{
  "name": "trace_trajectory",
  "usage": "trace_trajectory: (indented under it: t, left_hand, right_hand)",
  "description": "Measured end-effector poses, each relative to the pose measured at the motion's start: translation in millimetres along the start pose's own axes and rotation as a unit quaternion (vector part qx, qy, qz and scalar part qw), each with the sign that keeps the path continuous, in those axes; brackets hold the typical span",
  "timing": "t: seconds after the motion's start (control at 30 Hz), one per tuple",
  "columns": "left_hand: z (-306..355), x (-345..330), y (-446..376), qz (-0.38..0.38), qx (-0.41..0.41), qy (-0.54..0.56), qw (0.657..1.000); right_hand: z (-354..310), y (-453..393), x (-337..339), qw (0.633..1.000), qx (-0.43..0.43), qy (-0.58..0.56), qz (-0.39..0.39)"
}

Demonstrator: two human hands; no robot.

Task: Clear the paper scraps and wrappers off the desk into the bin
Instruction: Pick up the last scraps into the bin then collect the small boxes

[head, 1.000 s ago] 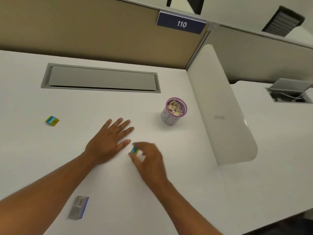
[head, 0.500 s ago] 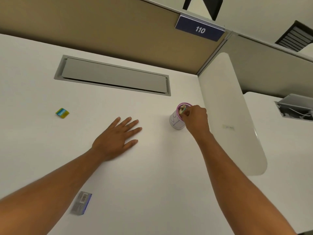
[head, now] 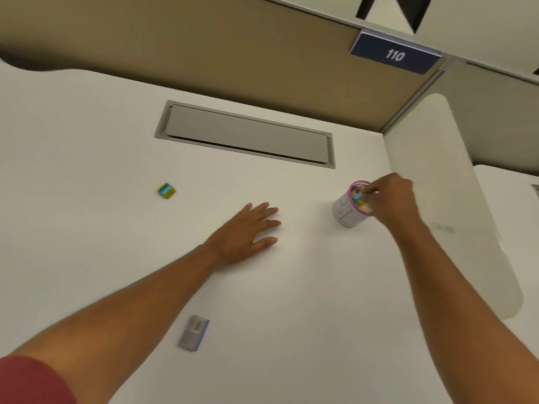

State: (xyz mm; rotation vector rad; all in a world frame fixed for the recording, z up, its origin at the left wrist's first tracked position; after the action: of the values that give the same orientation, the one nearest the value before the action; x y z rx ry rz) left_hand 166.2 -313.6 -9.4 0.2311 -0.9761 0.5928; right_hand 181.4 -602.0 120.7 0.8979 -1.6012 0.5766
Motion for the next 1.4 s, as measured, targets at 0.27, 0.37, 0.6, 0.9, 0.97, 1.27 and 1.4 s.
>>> trace_trajectory:
  t: [0.27, 0.37, 0.6, 0.9, 0.97, 1.27, 1.4]
  left_hand:
    - [-37, 97, 93, 0.303, 0.112, -0.145, 0.935]
    - [-78, 115, 123, 0.288, 0.243, -0.162, 0.912]
    - [-130, 113, 134, 0.166, 0.288, -0.076, 0.940]
    - [-114, 113, 134, 0.188, 0.206, -0.012, 0.960]
    - [-110, 111, 134, 0.191, 0.209, 0.003, 0.959]
    - [-113, 101, 101, 0.140, 0.226, -0.040, 0.963]
    - [-99, 97, 88, 0.160, 0.208, 0.002, 0.965]
  right_hand:
    - [-40, 108, -4, 0.986, 0.058, -0.153, 0.026]
    - [-68, 168, -70, 0.971, 0.058, -0.211, -0.096]
    - [-113, 283, -181, 0.962, 0.012, -0.128, -0.239]
    - [-136, 332, -204, 0.971, 0.042, -0.072, -0.225]
    - [-133, 333, -201, 0.972, 0.042, -0.097, -0.211]
    - [-74, 286, -162, 0.909, -0.111, -0.375, -0.146]
    - [-33, 243, -132, 0.843, -0.162, -0.503, -0.103]
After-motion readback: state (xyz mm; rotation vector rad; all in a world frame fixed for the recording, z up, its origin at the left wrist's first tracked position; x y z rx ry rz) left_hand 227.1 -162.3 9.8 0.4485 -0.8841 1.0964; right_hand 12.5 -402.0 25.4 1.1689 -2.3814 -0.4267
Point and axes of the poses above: each hand's wrist, its own y-axis away from the middle knuckle, its own x-axis out of the back of the hand, z = x × y, the point moved 10 cm from there along -y, towards the middle knuckle, and after that the axes turned 9 degrees about -x, right-handed, at the moved point
